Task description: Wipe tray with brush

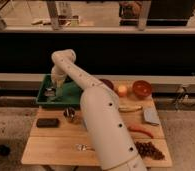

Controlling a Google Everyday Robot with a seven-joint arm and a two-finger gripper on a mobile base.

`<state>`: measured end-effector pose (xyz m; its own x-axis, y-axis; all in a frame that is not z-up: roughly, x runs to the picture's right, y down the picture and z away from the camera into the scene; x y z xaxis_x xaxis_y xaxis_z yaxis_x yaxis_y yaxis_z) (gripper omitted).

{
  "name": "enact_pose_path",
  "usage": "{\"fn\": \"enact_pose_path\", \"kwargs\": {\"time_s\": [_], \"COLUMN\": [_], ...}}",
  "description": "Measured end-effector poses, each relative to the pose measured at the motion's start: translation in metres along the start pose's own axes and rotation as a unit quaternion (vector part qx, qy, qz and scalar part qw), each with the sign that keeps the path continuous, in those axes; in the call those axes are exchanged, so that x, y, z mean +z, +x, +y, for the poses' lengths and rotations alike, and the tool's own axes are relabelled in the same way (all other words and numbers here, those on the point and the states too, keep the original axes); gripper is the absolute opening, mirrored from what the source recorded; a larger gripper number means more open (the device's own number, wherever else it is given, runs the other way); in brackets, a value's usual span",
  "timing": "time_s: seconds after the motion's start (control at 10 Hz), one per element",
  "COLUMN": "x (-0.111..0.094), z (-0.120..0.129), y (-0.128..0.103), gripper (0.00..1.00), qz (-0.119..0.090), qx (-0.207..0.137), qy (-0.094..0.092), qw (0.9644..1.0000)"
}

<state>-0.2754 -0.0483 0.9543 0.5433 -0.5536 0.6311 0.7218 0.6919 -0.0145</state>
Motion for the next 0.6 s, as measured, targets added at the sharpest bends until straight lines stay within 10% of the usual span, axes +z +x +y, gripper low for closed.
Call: {"fn": "enact_pose_path", "kwargs": {"time_s": [0.6], "x": [0.019], "z": [0.005], "y": [-0.025], "gripper": [0.03], "qz": [-0.027], "qx": [-0.02], "qy": [0.025], "qw": [0.9991]}}
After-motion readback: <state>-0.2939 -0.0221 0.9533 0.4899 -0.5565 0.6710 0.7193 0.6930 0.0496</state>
